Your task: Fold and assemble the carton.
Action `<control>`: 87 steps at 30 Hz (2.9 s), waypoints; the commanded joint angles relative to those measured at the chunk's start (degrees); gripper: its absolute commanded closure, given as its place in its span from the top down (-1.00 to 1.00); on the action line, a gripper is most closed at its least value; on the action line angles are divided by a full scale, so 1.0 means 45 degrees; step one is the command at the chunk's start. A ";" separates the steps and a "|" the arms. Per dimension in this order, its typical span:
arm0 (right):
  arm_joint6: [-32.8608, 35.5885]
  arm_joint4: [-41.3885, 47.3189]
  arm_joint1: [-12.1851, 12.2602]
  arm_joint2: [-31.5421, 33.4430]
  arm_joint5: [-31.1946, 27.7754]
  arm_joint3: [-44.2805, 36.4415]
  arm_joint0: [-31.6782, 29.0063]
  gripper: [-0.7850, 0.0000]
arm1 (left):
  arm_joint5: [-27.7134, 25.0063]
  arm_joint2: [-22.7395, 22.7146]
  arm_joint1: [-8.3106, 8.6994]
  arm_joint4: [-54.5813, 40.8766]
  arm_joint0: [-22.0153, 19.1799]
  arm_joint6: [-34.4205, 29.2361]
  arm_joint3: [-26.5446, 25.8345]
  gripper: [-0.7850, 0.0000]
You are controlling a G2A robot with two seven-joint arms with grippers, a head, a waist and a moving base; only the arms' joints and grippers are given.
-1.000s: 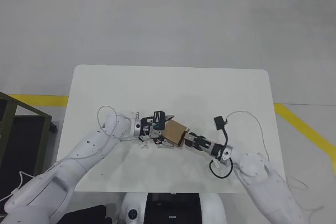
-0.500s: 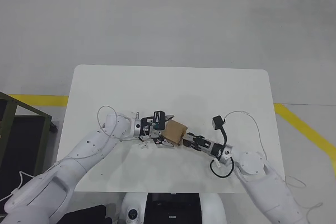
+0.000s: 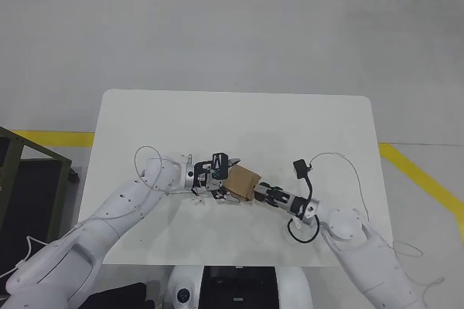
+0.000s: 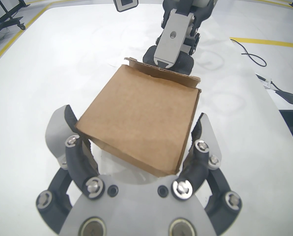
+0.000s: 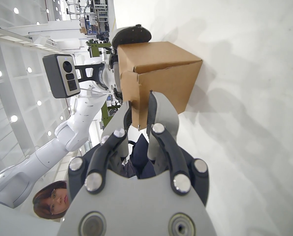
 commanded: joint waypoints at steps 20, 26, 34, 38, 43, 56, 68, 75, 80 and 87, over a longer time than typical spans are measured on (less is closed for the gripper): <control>-0.0528 -0.0570 0.0065 0.0300 0.0317 -0.0210 -0.0295 -0.71 | 0.0000 0.0000 0.0000 0.0000 0.0000 0.0000 0.0000 1.00; -0.0592 -0.0571 0.0067 0.0346 0.0324 -0.0180 -0.0347 -0.70 | 0.0000 0.0000 0.0000 0.0000 0.0000 0.0000 0.0000 1.00; -0.0677 -0.0878 0.0045 0.0227 0.0486 -0.0369 -0.0273 -0.71 | 0.0000 0.0000 0.0000 0.0000 0.0000 0.0000 0.0000 1.00; -0.0773 -0.1102 0.0030 0.0144 0.0659 -0.0522 -0.0223 -0.71 | 0.0000 0.0000 0.0000 0.0000 0.0000 0.0000 0.0000 1.00; -0.0899 -0.1448 0.0026 0.0080 0.0874 -0.0826 -0.0234 -0.71 | 0.0000 0.0000 0.0000 0.0000 0.0000 0.0000 0.0000 1.00; -0.1137 -0.2250 -0.0030 -0.0280 0.1489 -0.1320 -0.0159 -0.72 | 0.0000 0.0000 0.0000 0.0000 0.0000 0.0000 0.0000 1.00; -0.1262 -0.2142 -0.0011 -0.0067 0.1203 -0.1440 -0.0395 -0.58 | 0.0000 0.0000 0.0000 0.0000 0.0000 0.0000 0.0000 1.00; -0.1124 -0.1917 0.0125 0.0498 0.0834 -0.1828 -0.1047 -0.67 | 0.0000 0.0000 0.0000 0.0000 0.0000 0.0000 0.0000 1.00; -0.0944 -0.1772 0.0152 0.0614 0.0767 -0.1703 -0.1124 -1.00 | 0.0000 0.0000 0.0000 0.0000 0.0000 0.0000 0.0000 1.00; -0.0892 -0.1869 0.0110 0.0371 0.0863 -0.1507 -0.0985 -1.00 | 0.0000 0.0000 0.0000 0.0000 0.0000 0.0000 0.0000 1.00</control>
